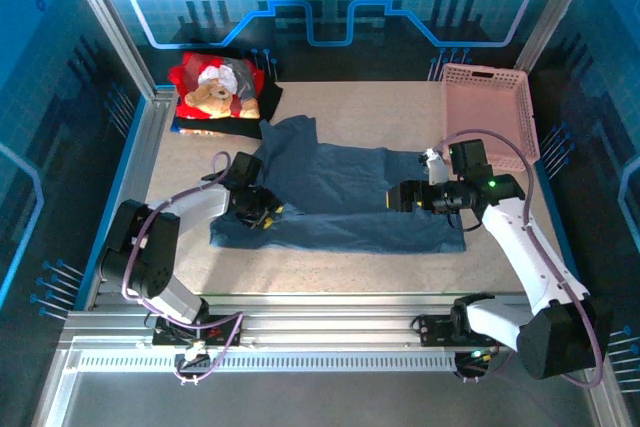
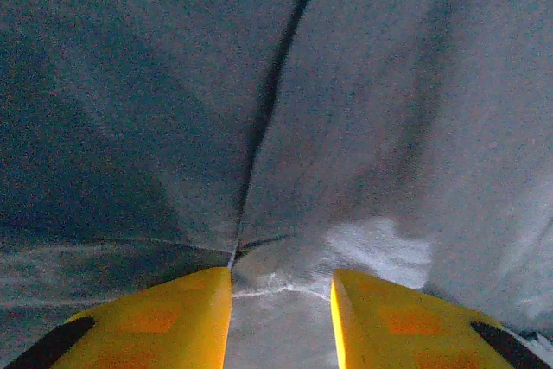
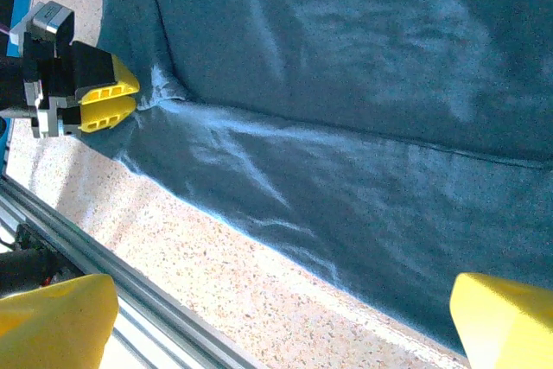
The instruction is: Fold and stack the t-shirts
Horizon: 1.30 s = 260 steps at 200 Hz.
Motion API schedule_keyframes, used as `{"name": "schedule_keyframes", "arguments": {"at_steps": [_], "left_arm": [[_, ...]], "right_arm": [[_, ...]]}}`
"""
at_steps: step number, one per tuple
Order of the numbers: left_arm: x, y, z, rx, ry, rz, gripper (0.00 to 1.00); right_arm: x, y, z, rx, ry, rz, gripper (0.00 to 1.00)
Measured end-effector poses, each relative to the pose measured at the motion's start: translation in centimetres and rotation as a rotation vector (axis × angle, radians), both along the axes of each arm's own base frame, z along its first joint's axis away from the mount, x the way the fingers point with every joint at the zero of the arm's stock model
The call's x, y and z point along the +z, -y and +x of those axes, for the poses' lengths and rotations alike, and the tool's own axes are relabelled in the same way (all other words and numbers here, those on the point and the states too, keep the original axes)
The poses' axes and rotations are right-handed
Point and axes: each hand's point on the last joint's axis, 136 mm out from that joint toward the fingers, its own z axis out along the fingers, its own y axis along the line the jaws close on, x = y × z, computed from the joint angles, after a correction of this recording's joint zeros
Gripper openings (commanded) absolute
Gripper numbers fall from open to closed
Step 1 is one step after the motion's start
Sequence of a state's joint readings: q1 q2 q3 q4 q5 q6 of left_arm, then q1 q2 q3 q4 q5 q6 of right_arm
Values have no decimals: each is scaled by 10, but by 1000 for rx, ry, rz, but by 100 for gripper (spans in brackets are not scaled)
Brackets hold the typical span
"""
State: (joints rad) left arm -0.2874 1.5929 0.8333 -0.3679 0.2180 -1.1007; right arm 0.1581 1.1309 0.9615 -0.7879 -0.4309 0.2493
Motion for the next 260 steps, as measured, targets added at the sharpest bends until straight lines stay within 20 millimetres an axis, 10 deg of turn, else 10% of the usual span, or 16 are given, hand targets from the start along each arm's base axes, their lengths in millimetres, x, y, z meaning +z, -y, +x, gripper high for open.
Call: {"name": "schedule_keyframes", "arguments": {"at_steps": [79, 260], "left_arm": [[-2, 3, -1, -9, -9, -12, 0], [6, 1, -12, -20, -4, -9, 25]], "right_arm": [[-2, 0, 1, -2, -7, -4, 100], [-2, 0, 4, -2, -8, -4, 100]]}}
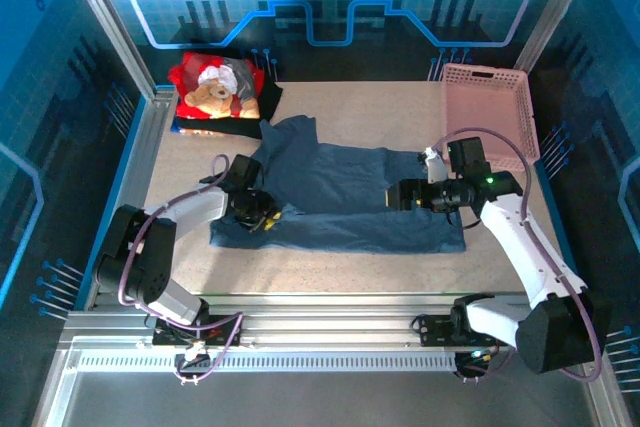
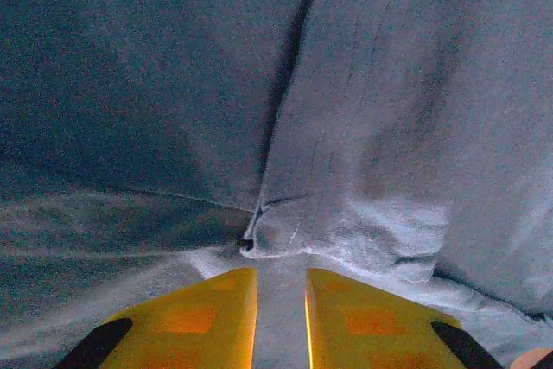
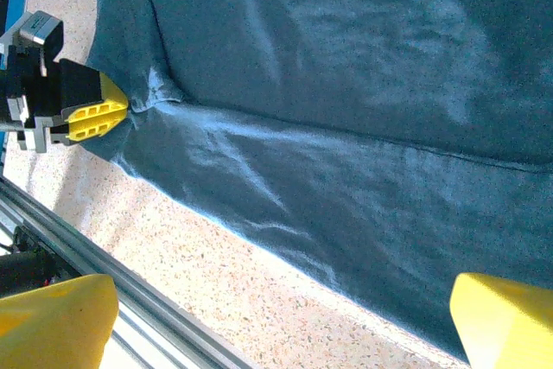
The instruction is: Fold and stack the t-shirts
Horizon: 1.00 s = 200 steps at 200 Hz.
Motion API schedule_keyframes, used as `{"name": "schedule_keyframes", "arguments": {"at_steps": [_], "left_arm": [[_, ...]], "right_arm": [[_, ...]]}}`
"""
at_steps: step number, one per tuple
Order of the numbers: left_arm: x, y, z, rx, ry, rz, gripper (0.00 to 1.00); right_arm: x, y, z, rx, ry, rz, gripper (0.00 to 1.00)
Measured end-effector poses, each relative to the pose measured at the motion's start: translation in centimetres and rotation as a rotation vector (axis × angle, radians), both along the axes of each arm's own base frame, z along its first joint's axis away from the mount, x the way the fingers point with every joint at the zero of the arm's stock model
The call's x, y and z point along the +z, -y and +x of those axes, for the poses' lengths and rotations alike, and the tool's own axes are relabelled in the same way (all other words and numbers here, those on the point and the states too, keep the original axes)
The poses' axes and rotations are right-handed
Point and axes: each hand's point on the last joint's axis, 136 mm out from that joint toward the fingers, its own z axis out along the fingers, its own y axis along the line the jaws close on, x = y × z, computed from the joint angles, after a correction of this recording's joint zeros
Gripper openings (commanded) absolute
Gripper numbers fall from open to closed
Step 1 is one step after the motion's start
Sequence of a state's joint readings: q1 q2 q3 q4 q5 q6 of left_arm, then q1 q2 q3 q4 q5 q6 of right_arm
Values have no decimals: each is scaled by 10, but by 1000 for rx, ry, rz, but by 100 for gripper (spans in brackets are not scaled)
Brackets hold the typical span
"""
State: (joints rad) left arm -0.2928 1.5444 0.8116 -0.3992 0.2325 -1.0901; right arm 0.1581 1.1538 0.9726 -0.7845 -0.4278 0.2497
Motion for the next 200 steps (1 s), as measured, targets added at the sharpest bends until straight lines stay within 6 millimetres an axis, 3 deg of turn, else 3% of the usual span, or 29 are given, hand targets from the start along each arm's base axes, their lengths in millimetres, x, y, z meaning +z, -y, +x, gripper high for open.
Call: {"name": "schedule_keyframes", "arguments": {"at_steps": [111, 155, 200], "left_arm": [[-16, 3, 3, -3, -36, 11, 26], [-13, 4, 9, -5, -24, 9, 18], [-15, 3, 9, -20, -22, 21, 0]], "right_arm": [[0, 0, 0, 0, 0, 0, 100], [1, 0, 0, 0, 5, 1, 100], [3, 0, -1, 0, 14, 2, 100]]}}
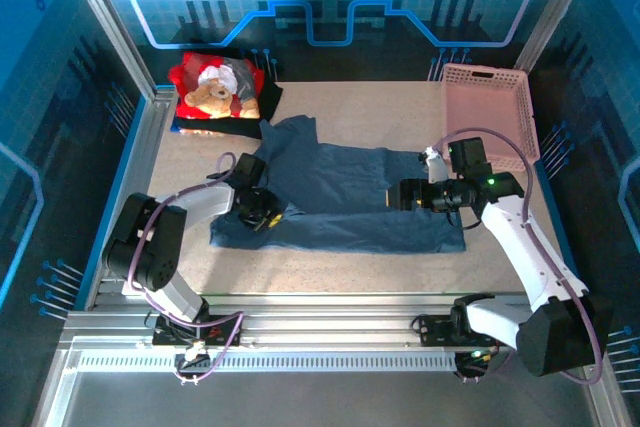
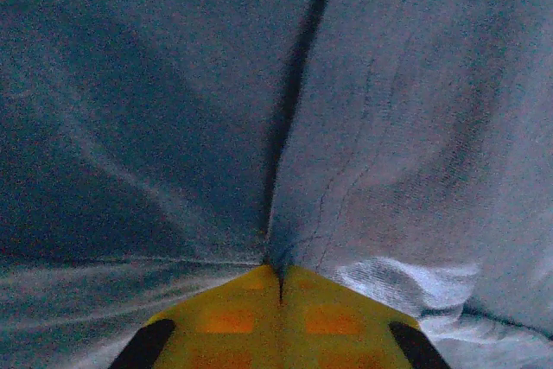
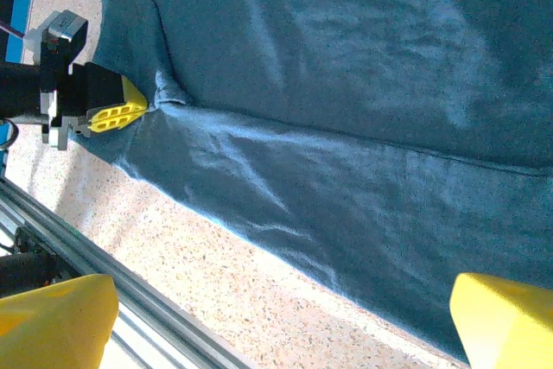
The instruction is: Fold and stack the t-shirts
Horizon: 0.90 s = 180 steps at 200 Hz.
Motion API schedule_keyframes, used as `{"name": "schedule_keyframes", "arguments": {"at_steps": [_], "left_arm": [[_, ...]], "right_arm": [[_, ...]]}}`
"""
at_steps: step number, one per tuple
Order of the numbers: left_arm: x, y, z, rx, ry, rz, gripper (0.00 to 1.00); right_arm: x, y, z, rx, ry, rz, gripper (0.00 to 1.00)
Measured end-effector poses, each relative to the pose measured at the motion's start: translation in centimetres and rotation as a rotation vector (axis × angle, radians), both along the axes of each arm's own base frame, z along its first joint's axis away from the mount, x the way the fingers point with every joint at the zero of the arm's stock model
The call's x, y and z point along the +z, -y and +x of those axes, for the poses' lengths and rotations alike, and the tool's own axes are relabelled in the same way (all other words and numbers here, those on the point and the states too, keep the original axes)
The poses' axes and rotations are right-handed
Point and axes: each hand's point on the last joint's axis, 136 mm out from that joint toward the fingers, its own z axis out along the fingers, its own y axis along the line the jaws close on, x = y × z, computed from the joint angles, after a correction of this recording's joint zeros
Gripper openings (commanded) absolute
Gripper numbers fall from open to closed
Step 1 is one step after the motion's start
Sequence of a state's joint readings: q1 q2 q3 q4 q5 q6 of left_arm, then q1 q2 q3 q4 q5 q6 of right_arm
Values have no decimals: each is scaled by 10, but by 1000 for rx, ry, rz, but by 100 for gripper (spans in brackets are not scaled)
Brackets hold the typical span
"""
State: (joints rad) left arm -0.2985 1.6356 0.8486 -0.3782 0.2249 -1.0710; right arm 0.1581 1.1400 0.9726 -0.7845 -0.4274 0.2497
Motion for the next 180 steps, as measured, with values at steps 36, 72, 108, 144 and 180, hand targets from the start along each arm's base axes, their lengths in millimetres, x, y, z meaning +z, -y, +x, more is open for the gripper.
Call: {"name": "schedule_keyframes", "arguments": {"at_steps": [36, 72, 108, 144, 180], "left_arm": [[4, 0, 3, -8, 7, 4, 0], [24, 5, 22, -36, 65, 3, 0], [51, 14, 50, -72, 150, -4, 0], [46, 25, 83, -117, 164, 3, 0], [29, 38, 105, -185, 142, 3, 0]], "right_arm": [[0, 0, 0, 0, 2, 0, 100], [1, 0, 0, 0, 6, 1, 100], [1, 0, 0, 0, 5, 1, 100], [0, 0, 0, 0, 0, 1, 100], [0, 0, 0, 0, -1, 0, 100]]}}
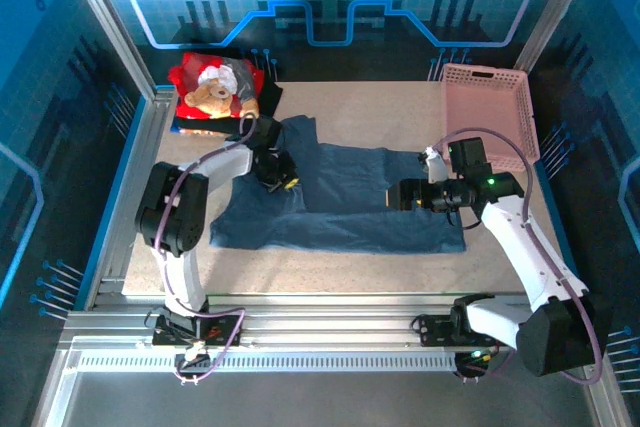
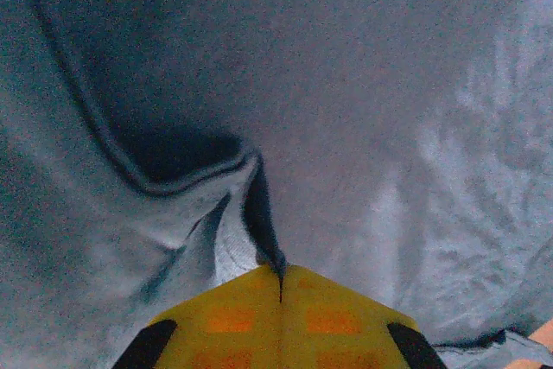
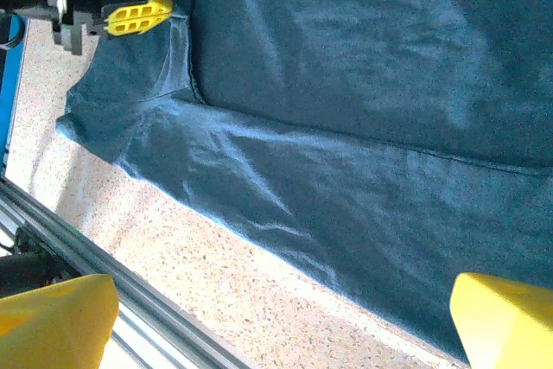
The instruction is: Fold and stack the t-shirts
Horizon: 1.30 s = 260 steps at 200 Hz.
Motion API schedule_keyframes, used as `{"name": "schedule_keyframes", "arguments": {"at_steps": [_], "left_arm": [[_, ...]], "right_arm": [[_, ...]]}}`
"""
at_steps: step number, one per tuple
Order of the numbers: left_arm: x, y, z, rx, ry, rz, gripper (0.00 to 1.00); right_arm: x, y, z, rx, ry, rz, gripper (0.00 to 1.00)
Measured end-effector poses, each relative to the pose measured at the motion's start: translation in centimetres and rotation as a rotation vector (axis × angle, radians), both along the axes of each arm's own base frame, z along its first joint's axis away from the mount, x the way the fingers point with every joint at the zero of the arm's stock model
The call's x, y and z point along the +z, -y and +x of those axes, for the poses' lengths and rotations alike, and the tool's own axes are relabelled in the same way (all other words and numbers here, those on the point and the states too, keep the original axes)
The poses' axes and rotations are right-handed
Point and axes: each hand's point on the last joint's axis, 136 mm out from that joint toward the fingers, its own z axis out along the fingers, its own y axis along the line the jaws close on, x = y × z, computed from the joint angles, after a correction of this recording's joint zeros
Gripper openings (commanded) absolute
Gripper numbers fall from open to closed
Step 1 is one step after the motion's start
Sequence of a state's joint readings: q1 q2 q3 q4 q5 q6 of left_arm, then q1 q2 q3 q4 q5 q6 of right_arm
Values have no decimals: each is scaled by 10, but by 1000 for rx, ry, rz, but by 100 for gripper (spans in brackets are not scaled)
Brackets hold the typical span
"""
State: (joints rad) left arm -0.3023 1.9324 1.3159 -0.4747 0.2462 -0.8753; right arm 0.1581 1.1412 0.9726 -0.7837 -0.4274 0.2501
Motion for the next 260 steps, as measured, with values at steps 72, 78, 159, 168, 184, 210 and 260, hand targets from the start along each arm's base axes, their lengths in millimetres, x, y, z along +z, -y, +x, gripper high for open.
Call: {"name": "schedule_keyframes", "arguments": {"at_steps": [72, 78, 159, 168, 184, 210, 260], "left_arm": [[9, 16, 13, -69, 45, -35, 67], [13, 16, 13, -66, 55, -39, 69], [25, -67, -71, 137, 86, -52, 47], [6, -71, -81, 155, 33, -38, 44], [-20, -74, -96, 175, -37, -24, 38], [-30, -80, -102, 209, -59, -17, 34], [-32, -100, -128, 261, -80, -1, 34]], "right_arm": [[-6, 5, 1, -28, -20, -23, 100], [-9, 7, 1, -36, -34, -36, 100], [-115, 39, -11, -284, -460, -225, 83], [-124, 41, -12, -312, -492, -237, 79], [-135, 47, -9, -358, -515, -267, 70], [-151, 55, -4, -409, -557, -333, 66], [-166, 51, -10, -370, -580, -514, 66]]}}
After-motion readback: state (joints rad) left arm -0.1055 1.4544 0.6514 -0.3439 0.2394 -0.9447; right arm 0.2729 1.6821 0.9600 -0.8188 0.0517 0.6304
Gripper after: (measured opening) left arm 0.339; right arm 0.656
